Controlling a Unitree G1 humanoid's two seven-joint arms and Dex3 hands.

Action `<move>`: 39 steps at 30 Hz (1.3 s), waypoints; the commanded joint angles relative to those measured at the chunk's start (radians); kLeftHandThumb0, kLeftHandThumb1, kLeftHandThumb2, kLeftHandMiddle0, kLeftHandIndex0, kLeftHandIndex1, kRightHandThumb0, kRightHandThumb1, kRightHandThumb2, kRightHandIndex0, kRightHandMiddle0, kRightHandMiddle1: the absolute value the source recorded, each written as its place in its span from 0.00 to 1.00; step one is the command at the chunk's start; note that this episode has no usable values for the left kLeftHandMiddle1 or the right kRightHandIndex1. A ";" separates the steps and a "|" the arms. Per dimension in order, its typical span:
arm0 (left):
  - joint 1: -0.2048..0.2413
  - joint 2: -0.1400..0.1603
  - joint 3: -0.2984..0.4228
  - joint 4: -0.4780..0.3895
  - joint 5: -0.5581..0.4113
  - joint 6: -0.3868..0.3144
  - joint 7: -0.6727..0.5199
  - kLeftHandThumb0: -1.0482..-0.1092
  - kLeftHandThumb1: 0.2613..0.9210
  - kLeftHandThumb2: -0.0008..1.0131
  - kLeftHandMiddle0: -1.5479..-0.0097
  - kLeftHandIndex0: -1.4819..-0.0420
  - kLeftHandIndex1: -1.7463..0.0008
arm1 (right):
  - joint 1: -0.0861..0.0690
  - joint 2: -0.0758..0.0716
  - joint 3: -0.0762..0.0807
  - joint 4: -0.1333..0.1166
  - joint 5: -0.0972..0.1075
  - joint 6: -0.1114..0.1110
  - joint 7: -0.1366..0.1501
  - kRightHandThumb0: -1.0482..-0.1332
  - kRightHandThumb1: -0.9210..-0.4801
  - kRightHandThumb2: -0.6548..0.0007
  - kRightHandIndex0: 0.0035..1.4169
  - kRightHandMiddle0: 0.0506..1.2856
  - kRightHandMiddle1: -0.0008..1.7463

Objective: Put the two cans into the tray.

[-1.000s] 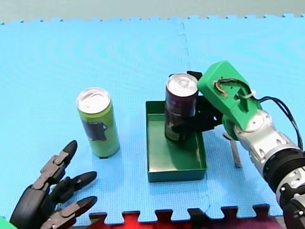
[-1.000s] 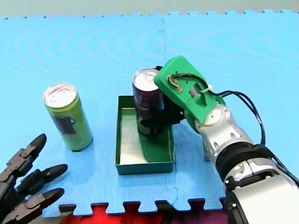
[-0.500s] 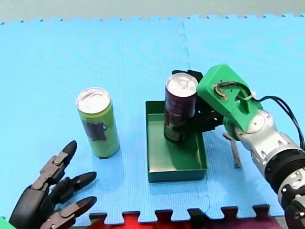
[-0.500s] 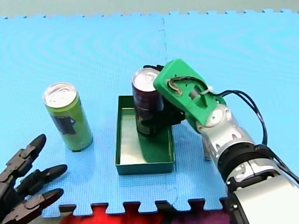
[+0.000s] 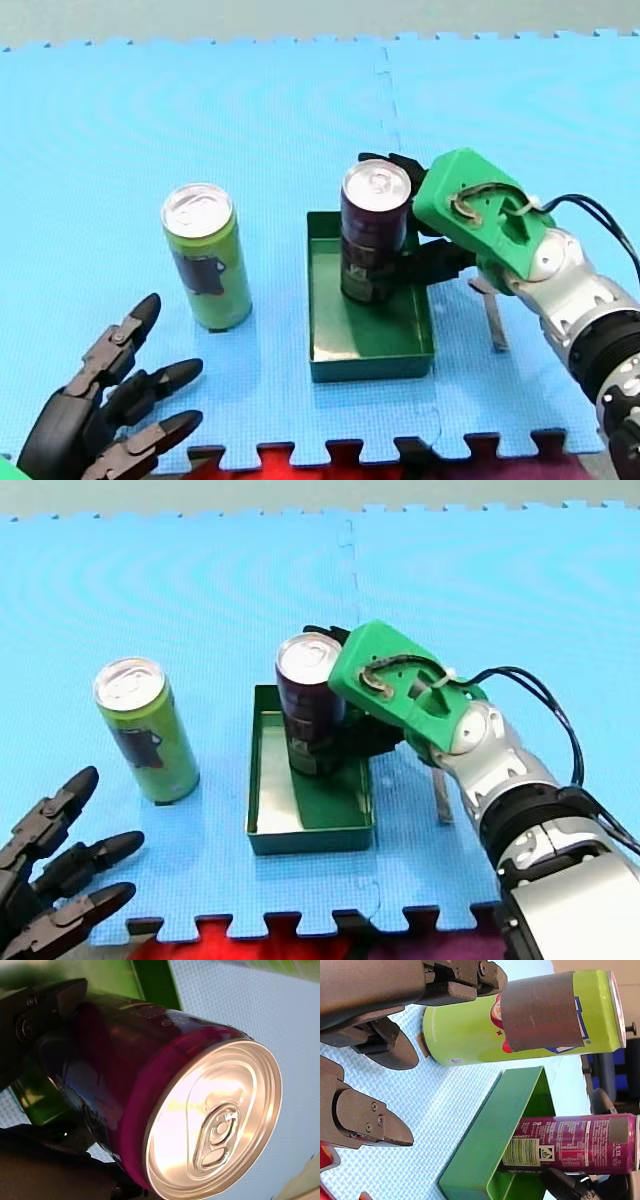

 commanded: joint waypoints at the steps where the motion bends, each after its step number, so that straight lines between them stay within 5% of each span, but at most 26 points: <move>1: -0.005 0.005 0.006 0.008 -0.019 0.006 -0.015 0.00 1.00 0.07 0.70 0.91 1.00 | 0.006 -0.013 0.001 0.006 -0.003 0.006 0.001 0.00 0.47 0.99 0.16 0.05 0.00; 12: -0.030 0.001 0.026 0.067 -0.068 -0.018 -0.079 0.00 1.00 0.06 0.70 0.90 1.00 | 0.005 -0.042 -0.006 0.009 0.006 -0.017 0.021 0.00 0.45 0.99 0.15 0.03 0.00; 32: -0.055 -0.013 0.057 0.126 -0.107 -0.040 -0.142 0.00 1.00 0.05 0.69 0.89 1.00 | 0.004 -0.066 -0.009 0.016 0.006 -0.024 0.029 0.00 0.34 0.97 0.18 0.02 0.00; 39: -0.061 -0.012 0.058 0.132 -0.101 -0.040 -0.138 0.00 1.00 0.05 0.69 0.89 1.00 | -0.001 -0.064 -0.022 0.019 0.020 -0.009 0.041 0.00 0.29 0.97 0.23 0.02 0.00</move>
